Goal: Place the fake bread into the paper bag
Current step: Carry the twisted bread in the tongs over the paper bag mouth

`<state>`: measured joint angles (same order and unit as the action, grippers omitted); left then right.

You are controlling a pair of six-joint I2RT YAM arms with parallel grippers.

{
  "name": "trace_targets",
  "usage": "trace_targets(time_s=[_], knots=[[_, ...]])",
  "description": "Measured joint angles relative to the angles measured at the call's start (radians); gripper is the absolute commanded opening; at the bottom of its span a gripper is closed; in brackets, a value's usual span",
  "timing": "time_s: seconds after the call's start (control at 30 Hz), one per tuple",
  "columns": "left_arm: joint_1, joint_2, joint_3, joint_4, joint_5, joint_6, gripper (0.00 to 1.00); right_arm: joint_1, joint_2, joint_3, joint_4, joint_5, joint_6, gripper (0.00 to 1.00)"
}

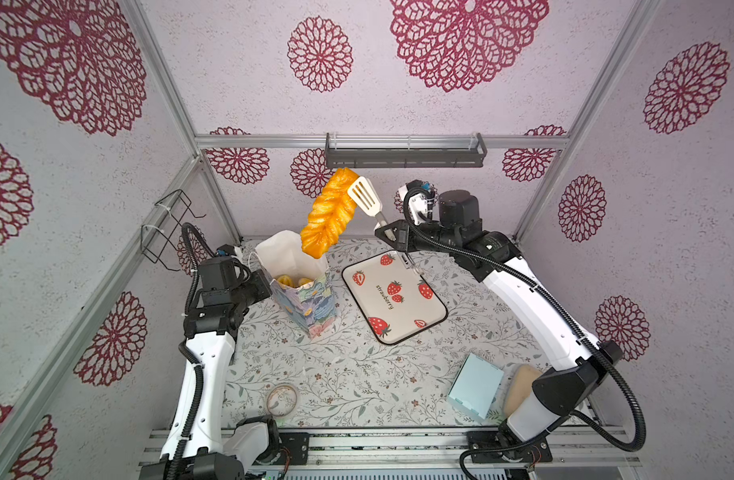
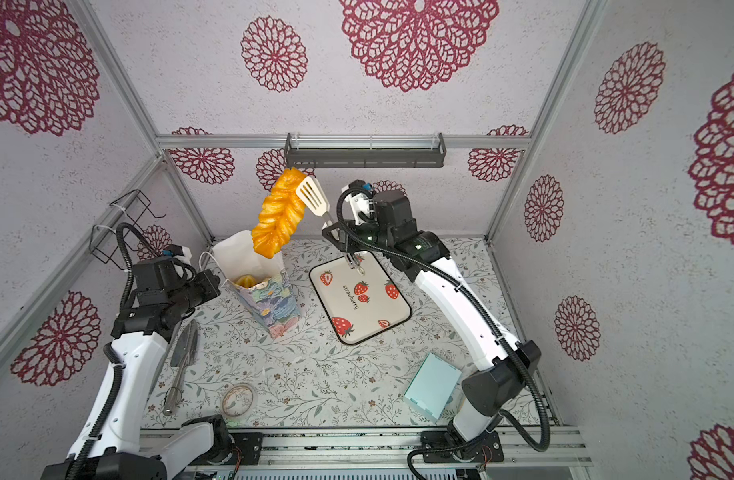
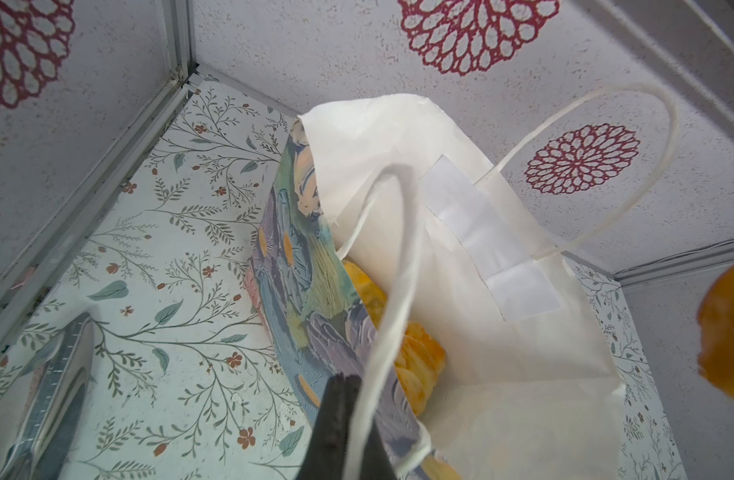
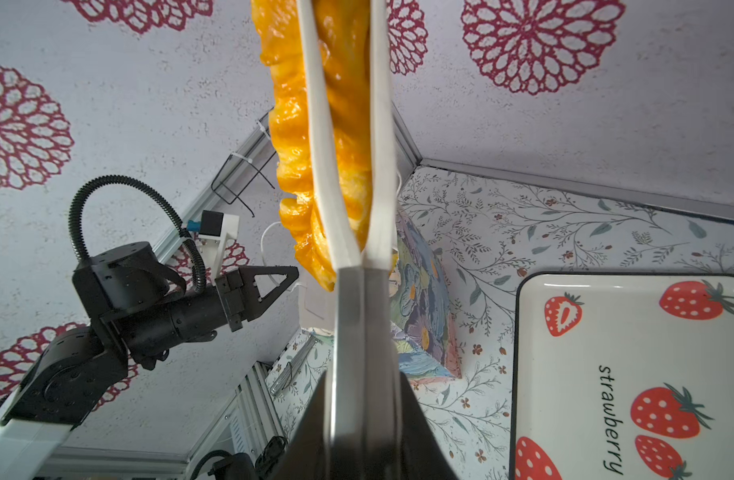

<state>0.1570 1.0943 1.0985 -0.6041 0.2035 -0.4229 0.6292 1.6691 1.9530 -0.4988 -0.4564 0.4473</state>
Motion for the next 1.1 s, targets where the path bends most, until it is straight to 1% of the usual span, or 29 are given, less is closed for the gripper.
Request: trace_targets(time_s=[0.2, 0.43, 0.77, 1.1], knots=[[0.000, 0.000, 0.000, 0.000, -0.003, 0.000, 0.00, 0.074, 0.108, 0.180, -0.118, 0.035, -0.082, 0.19], [0.000, 0.000, 0.000, 0.000, -0.003, 0.000, 0.00, 0.126, 0.202, 0.320, -0.233, 0.074, -0.146, 0.20], [0.000, -0.001, 0.000, 0.000, -0.003, 0.000, 0.00, 0.170, 0.327, 0.479, -0.356, 0.154, -0.212, 0.21], [0.000, -0.001, 0.000, 0.000, -0.003, 0.000, 0.00, 0.234, 0.377, 0.539, -0.447, 0.262, -0.288, 0.22]])
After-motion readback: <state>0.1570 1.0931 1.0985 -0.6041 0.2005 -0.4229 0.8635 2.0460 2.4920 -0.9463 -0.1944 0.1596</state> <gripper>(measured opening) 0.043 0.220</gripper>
